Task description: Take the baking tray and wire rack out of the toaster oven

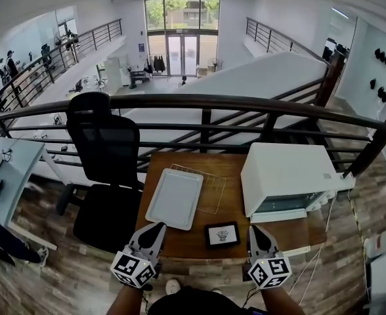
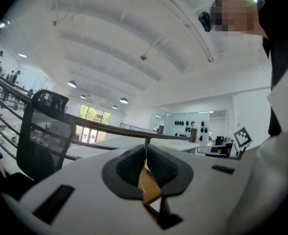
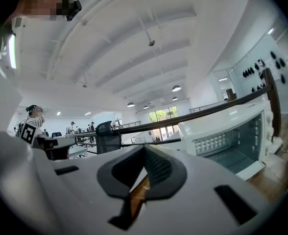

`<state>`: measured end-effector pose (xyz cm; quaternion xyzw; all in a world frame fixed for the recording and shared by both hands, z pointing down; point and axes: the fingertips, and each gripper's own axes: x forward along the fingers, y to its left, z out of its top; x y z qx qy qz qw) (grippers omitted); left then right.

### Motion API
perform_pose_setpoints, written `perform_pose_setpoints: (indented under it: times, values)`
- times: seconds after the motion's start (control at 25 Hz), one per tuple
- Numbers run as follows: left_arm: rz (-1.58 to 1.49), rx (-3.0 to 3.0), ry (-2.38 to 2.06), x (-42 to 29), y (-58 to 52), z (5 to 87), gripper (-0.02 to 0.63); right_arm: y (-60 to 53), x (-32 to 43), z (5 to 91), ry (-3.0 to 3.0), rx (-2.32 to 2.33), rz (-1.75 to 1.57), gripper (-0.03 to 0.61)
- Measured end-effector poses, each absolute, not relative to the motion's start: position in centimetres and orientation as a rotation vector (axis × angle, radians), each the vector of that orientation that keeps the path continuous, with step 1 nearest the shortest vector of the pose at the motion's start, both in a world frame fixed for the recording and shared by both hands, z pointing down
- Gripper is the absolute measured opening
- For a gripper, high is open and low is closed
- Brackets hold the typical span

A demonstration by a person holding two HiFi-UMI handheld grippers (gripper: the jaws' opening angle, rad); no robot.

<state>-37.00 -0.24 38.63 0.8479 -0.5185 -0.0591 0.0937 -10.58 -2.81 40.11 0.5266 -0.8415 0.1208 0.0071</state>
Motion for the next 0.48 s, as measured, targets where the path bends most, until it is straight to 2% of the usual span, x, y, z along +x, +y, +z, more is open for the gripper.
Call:
perform_pose_setpoints:
  times: [0.48]
  values:
    - [-0.169, 2.526, -1.542, -35.74, -0.38, 38.28, 0.025, -3.58, -10.16, 39.55, -2.671, 1.636, 0.384, -0.005]
